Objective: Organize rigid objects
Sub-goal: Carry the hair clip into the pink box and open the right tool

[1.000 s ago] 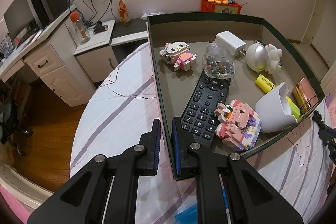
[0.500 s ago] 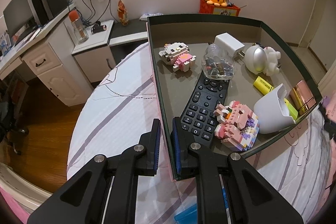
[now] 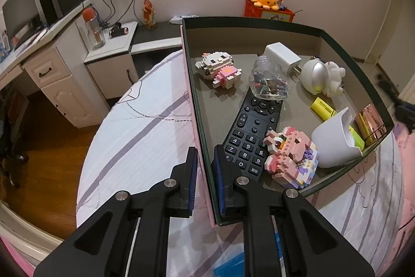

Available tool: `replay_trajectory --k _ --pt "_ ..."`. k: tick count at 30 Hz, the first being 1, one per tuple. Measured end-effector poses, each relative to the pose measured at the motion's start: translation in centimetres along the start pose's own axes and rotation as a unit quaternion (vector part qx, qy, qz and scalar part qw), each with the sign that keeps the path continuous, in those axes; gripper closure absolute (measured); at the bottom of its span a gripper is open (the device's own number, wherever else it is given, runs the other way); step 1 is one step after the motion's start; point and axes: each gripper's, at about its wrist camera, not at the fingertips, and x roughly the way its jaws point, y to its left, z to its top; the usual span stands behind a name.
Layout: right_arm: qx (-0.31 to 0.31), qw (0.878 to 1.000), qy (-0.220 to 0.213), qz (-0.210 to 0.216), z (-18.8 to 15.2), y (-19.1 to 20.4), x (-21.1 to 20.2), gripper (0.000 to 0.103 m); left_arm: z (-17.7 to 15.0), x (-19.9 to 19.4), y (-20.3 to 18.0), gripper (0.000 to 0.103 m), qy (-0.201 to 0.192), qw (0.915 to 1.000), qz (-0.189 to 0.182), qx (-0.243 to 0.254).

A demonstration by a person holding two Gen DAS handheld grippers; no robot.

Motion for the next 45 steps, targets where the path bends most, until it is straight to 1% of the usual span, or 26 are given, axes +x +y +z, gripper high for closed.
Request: replay_trajectory --k 4,8,11,14,19,23,27,28,30,31,37,41,45 --pt "-0.015 0.999 0.033 0.005 1.6 1.7 3.3 0.083 0.1 0.0 0.0 0.090 0.001 1.0000 -0.001 0.002" --pt "-0.025 0.996 0.082 0.015 2.4 2.6 6.8 0.083 0.1 0.0 0.1 0.090 0.003 1.0000 -0.002 0.001" --pt "-0.021 0.994 0.107 0.004 2.9 2.2 8.8 0.083 0.2 0.1 0.1 0.090 0.007 1.0000 -0.002 0.001" --pt "-0.012 0.993 0.115 -0.021 3.2 1.4 9.8 0.083 0.1 0.0 0.1 0.090 0.007 1.0000 0.000 0.003" --pt "0.016 0.992 0.114 -0.055 3.0 -0.5 10.2 0.083 0.2 0.0 -0.1 0.090 0.006 1.0000 0.002 0.006" --pt "0.033 0.993 0.112 -0.031 2.8 -0.7 10.3 0.083 0.2 0.0 -0.2 0.091 0.007 0.9999 0.007 0.008" --pt "0.025 0.994 0.100 -0.025 2.6 0.0 9.1 0.081 0.2 0.0 -0.3 0.091 0.007 0.9999 0.008 0.009" --pt "0.024 0.995 0.093 -0.023 2.6 0.1 8.4 0.079 0.2 0.0 -0.2 0.091 0.007 0.9999 0.008 0.009" --pt "0.024 0.996 0.081 -0.021 2.5 0.1 7.3 0.065 0.2 0.0 -0.2 0.091 0.007 0.9999 0.009 0.010" --pt "0.020 0.997 0.074 -0.022 2.5 0.0 6.5 0.065 0.2 -0.1 -0.2 0.091 0.006 0.9999 0.010 0.011" --pt "0.014 0.999 0.044 -0.021 2.2 -0.4 3.2 0.065 0.2 -0.1 -0.3 0.091 0.004 0.9997 0.016 0.016" --pt "0.031 0.999 0.028 -0.021 1.8 -1.8 1.7 0.065 0.1 -0.2 -0.6 0.091 0.002 0.9996 0.022 0.016" --pt "0.046 0.998 0.024 -0.045 1.0 -3.5 1.1 0.064 0.1 -0.3 -0.7 0.091 0.002 0.9995 0.027 0.016"
